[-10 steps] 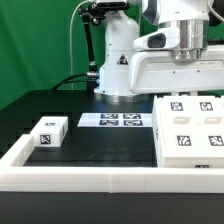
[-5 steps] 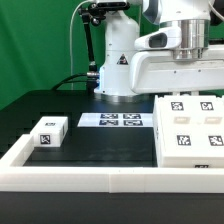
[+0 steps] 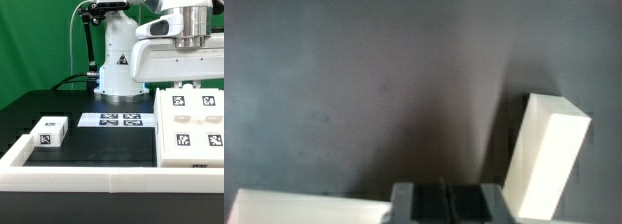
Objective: Assemble cabinet
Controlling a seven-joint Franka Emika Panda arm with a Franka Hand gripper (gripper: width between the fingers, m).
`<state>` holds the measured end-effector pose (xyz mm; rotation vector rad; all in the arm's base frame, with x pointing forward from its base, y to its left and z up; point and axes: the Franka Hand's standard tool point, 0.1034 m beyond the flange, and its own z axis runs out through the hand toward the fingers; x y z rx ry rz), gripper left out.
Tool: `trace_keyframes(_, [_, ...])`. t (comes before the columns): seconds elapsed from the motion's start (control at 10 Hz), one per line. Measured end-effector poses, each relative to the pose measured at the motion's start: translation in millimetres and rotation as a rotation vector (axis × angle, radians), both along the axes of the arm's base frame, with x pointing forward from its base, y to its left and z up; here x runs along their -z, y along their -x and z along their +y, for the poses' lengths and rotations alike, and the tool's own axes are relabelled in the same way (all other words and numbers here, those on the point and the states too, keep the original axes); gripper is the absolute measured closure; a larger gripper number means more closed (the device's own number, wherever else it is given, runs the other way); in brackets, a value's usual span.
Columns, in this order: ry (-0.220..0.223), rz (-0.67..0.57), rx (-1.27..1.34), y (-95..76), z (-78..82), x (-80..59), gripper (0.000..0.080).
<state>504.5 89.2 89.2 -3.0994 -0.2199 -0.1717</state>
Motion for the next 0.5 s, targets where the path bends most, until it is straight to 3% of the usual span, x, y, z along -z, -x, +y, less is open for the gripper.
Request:
trace_keyframes(0.2, [0.002,0.005,-0.002,0.9,-1.8,3.0,0.0797])
trace_keyframes(0.5, [0.001,0.044,0.008,-13.6,-5.1,-19.0,0.0797])
